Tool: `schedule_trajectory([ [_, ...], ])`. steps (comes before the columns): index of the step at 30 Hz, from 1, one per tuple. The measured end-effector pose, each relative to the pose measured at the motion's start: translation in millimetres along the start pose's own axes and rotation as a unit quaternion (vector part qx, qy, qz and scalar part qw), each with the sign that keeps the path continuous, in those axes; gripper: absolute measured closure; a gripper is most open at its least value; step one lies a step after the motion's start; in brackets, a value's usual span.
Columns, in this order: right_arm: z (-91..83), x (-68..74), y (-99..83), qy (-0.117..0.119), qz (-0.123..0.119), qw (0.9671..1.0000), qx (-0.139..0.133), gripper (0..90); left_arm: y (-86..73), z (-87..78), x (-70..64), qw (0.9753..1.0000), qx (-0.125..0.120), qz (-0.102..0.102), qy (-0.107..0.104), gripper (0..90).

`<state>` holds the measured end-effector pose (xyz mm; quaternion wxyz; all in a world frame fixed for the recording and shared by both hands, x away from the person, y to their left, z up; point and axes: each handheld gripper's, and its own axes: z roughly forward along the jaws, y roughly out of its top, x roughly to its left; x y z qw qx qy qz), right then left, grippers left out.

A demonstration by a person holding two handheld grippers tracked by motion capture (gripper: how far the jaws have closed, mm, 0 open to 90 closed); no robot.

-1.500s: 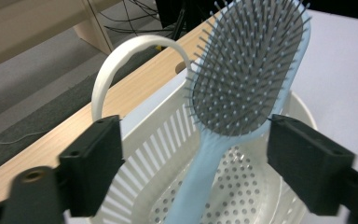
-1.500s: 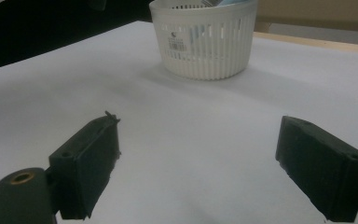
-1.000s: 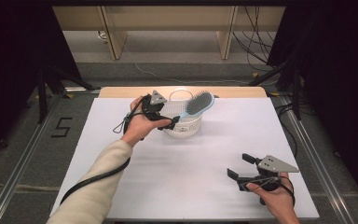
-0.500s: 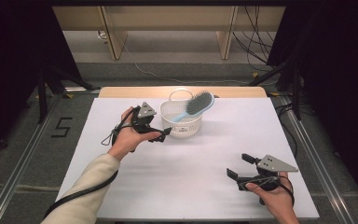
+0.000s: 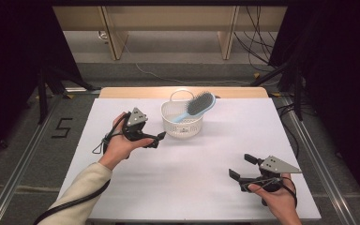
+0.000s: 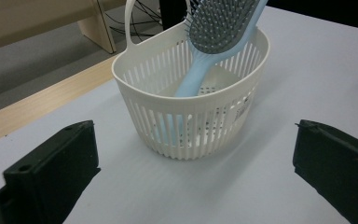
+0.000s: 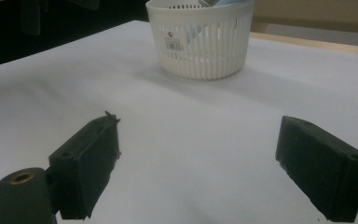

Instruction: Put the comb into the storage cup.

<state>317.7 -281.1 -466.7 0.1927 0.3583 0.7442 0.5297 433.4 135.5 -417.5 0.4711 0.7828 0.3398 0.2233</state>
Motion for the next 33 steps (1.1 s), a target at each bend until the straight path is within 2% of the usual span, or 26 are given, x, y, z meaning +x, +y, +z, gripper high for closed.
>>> schedule_trajectory([
  [4, -0.4, 0.2, 0.3, 0.000, 0.000, 1.0000, -0.001, 14.3, -6.1, -8.1, -5.2, 0.9997, -0.015, -0.016, -0.010, 0.0],
  [12, -0.8, 0.7, 0.5, 0.002, 0.002, 1.0000, -0.004, 14.2, -25.1, -22.1, -11.5, 0.9999, -0.008, -0.009, -0.009, 0.0],
  [16, -0.4, 1.0, 0.6, 0.002, 0.002, 1.0000, -0.002, 14.2, -31.6, -28.3, -13.7, 0.9999, -0.015, -0.006, -0.007, 0.0],
  [25, -0.8, 0.5, 0.5, 0.001, 0.003, 1.0000, -0.003, 14.3, -45.6, -43.0, -14.6, 0.9999, -0.013, -0.001, -0.008, 0.0],
  [33, -0.5, 0.2, 0.3, 0.001, 0.003, 1.0000, -0.003, 14.3, -57.1, -58.4, -14.5, 0.9999, -0.014, 0.005, -0.001, 0.0],
])
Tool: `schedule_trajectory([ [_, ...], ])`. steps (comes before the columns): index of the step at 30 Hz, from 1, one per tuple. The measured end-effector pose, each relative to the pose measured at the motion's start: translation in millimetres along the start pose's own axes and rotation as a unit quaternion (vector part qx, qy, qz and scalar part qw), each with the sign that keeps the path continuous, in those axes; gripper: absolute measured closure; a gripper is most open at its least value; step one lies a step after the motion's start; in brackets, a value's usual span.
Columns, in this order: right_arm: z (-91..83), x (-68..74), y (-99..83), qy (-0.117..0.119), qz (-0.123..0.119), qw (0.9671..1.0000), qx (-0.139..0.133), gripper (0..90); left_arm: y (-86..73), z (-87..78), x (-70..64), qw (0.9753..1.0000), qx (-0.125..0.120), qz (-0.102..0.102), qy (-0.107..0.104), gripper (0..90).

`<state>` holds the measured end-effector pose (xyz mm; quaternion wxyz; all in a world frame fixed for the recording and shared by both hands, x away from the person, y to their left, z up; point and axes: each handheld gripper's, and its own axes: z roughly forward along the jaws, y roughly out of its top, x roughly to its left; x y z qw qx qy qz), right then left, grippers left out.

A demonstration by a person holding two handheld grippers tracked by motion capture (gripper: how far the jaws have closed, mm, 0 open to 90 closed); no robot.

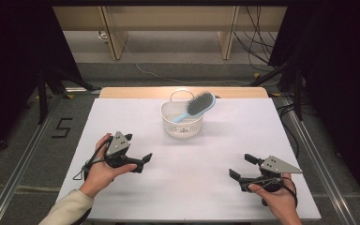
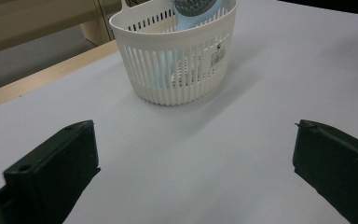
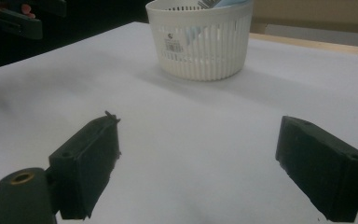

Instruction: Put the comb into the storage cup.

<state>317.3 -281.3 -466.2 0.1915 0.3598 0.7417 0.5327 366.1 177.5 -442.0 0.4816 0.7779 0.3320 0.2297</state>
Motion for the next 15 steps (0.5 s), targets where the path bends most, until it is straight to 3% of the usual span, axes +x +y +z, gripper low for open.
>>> schedule_trajectory([
  [15, -0.1, 0.3, 0.0, 0.000, -0.001, 1.0000, 0.001, 14.2, -17.6, -23.6, 4.5, 1.0000, 0.005, -0.003, 0.005, 0.0],
])
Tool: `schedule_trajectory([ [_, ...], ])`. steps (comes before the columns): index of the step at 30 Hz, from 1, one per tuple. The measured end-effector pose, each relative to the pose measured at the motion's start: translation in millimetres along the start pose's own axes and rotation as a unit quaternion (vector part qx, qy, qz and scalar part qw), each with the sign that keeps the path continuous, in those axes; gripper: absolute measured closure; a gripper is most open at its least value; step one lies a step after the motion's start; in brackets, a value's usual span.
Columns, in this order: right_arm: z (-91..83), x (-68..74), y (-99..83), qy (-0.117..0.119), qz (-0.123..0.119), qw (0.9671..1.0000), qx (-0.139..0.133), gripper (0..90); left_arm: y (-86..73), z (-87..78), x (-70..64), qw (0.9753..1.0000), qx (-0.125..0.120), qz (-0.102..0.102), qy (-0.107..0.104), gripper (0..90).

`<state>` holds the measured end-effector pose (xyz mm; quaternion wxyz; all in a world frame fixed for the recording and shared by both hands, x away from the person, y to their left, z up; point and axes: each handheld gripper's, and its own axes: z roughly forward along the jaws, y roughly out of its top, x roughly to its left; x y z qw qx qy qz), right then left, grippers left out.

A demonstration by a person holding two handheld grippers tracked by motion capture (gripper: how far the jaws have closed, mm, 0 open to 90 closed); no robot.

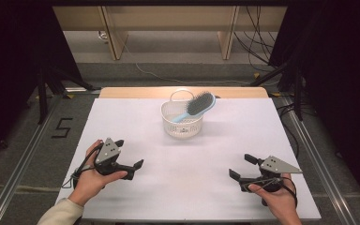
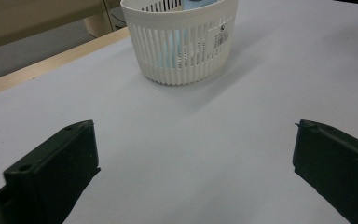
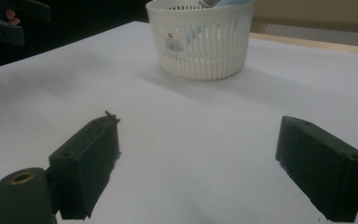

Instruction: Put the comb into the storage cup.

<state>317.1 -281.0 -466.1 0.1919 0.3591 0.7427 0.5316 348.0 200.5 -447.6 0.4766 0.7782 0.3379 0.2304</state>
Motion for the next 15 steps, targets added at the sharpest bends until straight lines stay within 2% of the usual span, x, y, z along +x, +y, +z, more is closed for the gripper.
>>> schedule_trajectory([
  [6, 0.2, 0.1, -0.2, -0.002, -0.005, 1.0000, 0.006, 14.3, -5.3, -6.1, 1.9, 1.0000, 0.000, -0.001, 0.000, 0.0],
  [15, 0.3, -0.1, -0.3, -0.001, -0.005, 1.0000, 0.006, 14.3, -11.7, -5.3, 0.7, 1.0000, 0.005, -0.004, 0.000, 0.0],
])
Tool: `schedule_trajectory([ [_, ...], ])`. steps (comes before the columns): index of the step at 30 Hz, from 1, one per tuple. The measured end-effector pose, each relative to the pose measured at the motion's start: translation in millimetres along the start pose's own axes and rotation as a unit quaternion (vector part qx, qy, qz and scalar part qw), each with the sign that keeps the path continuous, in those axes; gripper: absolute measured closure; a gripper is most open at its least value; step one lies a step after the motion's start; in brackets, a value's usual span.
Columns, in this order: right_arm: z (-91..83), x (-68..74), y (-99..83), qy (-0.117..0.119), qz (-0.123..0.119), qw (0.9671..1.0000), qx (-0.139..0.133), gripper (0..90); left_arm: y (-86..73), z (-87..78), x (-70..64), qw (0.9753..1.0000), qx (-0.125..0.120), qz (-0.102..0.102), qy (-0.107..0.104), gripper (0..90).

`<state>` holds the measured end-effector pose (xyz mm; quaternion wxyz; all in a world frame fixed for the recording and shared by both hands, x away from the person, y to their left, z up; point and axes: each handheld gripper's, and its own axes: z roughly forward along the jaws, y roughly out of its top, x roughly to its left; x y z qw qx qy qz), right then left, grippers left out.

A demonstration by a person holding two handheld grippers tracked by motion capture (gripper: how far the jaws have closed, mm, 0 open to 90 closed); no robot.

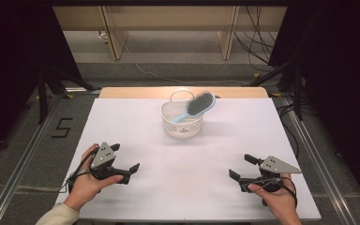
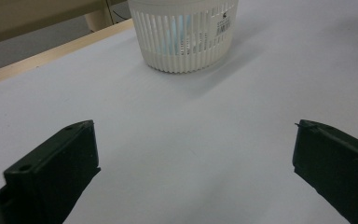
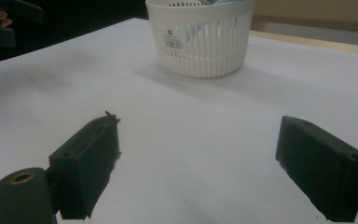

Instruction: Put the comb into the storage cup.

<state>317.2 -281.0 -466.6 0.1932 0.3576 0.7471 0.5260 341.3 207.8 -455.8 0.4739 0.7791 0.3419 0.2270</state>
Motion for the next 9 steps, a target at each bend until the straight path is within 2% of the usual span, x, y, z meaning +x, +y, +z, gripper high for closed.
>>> schedule_trajectory([
  [4, 0.5, -0.2, -0.3, 0.001, 0.002, 1.0000, -0.001, 14.3, -0.6, 2.3, -3.1, 1.0000, 0.002, 0.005, -0.006, 0.0],
  [9, 0.2, -0.9, -0.3, 0.000, 0.003, 1.0000, -0.001, 14.3, -1.7, 5.5, -5.9, 0.9999, 0.008, 0.001, -0.012, 0.0],
])
